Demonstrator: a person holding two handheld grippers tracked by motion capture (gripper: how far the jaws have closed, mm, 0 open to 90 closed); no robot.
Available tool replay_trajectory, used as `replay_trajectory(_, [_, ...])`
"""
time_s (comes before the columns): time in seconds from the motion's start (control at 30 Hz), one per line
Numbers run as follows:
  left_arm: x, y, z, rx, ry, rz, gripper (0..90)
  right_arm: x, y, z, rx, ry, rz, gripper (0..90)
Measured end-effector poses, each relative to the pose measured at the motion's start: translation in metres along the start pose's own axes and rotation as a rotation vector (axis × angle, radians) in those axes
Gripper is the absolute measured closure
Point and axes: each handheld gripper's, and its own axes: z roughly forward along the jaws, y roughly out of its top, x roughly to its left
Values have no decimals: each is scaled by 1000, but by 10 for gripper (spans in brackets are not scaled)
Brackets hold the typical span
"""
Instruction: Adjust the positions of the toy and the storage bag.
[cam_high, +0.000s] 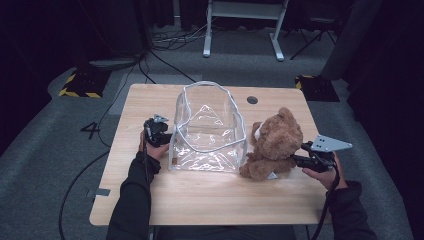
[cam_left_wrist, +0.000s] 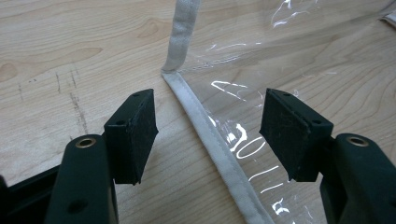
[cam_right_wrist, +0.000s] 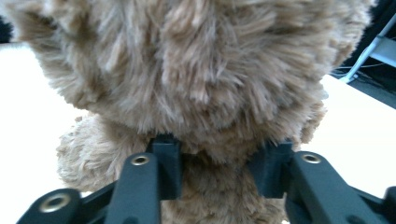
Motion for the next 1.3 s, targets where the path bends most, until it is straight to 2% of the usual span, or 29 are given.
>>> replay_trajectory(0.17, [-6, 3, 4, 11, -14, 16, 364, -2, -5, -9, -14, -35, 6, 724])
replay_trajectory(0.33, [-13, 4, 7, 13, -29, 22, 364, -6, -11, -18, -26, -41, 25, 754])
replay_trajectory(0.5, [-30, 7, 14, 19, -45, 42, 364, -10, -17, -29, -36, -70, 41, 793])
replay_trajectory(0.53, [-30, 7, 14, 19, -45, 42, 364, -10, -17, -29, -36, -70, 41, 793])
replay_trajectory(0.6, [-39, 7, 15, 19, -45, 68, 363, -14, -20, -34, -44, -82, 67, 791])
replay_trajectory(0.67, [-43, 6, 14, 14, -38, 67, 363, -14, -22, -37, -53, -82, 87, 736])
replay_trajectory(0.73, [-42, 4, 11, 15, -50, 60, 349, -13, -21, -40, -64, -93, 95, 602])
replay_trajectory(0.9, [-38, -3, 3, 33, -65, 70, 270, -5, -19, -51, -97, -106, 131, 333])
replay_trajectory(0.93, [-36, -7, -3, 32, -80, 75, 264, -3, -18, -52, -99, -111, 138, 291])
replay_trajectory(0.97, [-36, -7, -3, 32, -80, 75, 258, -3, -18, -52, -99, -111, 138, 291])
replay_trajectory(1.0, [-35, -11, -11, 36, -82, 85, 252, 4, -16, -54, -111, -115, 150, 211])
replay_trajectory(1.03, [-35, -11, -11, 36, -82, 85, 246, 7, -15, -54, -117, -127, 165, 193])
replay_trajectory(1.1, [-35, -17, -24, 38, -77, 111, 241, 15, -12, -51, -117, -142, 175, 152])
replay_trajectory(1.2, [-33, -21, -33, 59, -91, 129, 201, 23, -10, -45, -111, -167, 186, 140])
replay_trajectory(1.23, [-31, -27, -43, 44, -88, 140, 211, 32, -7, -37, -81, -206, 192, 118])
replay_trajectory(1.27, [-31, -27, -43, 44, -88, 140, 211, 32, -7, -37, -81, -206, 192, 118])
replay_trajectory(1.3, [-29, -32, -50, 58, -89, 140, 207, 37, -6, -31, -63, -231, 218, 109])
